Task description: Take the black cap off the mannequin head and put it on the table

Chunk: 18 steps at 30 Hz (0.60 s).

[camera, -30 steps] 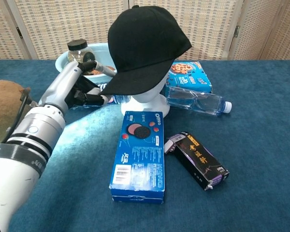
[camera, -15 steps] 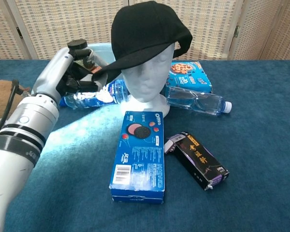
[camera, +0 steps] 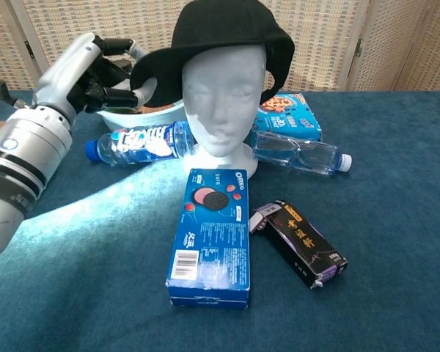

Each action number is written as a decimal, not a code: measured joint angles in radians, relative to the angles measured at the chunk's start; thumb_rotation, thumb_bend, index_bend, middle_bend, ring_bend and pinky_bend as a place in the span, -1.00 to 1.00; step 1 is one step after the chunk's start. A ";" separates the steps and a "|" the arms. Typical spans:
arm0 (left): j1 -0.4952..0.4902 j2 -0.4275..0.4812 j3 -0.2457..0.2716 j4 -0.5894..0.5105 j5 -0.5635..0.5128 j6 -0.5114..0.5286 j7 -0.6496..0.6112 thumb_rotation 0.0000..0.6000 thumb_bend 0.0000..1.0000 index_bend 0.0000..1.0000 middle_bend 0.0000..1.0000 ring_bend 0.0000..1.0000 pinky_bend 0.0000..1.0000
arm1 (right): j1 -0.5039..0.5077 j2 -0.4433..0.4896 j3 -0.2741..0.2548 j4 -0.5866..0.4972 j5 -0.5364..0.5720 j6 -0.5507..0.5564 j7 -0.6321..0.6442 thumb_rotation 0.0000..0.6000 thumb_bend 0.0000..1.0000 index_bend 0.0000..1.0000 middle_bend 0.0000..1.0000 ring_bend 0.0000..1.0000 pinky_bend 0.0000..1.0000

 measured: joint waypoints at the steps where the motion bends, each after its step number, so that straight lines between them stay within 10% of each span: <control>1: -0.003 0.010 -0.001 -0.005 0.004 -0.003 -0.003 1.00 -0.05 0.42 1.00 1.00 1.00 | 0.000 0.000 0.000 -0.001 0.000 0.000 -0.001 1.00 -0.39 -0.62 -0.46 -0.68 -0.67; 18: -0.099 0.086 -0.074 -0.037 0.012 -0.016 0.017 1.00 -0.05 0.41 1.00 1.00 1.00 | 0.000 0.001 0.001 -0.013 -0.005 0.007 -0.010 1.00 -0.39 -0.62 -0.46 -0.68 -0.67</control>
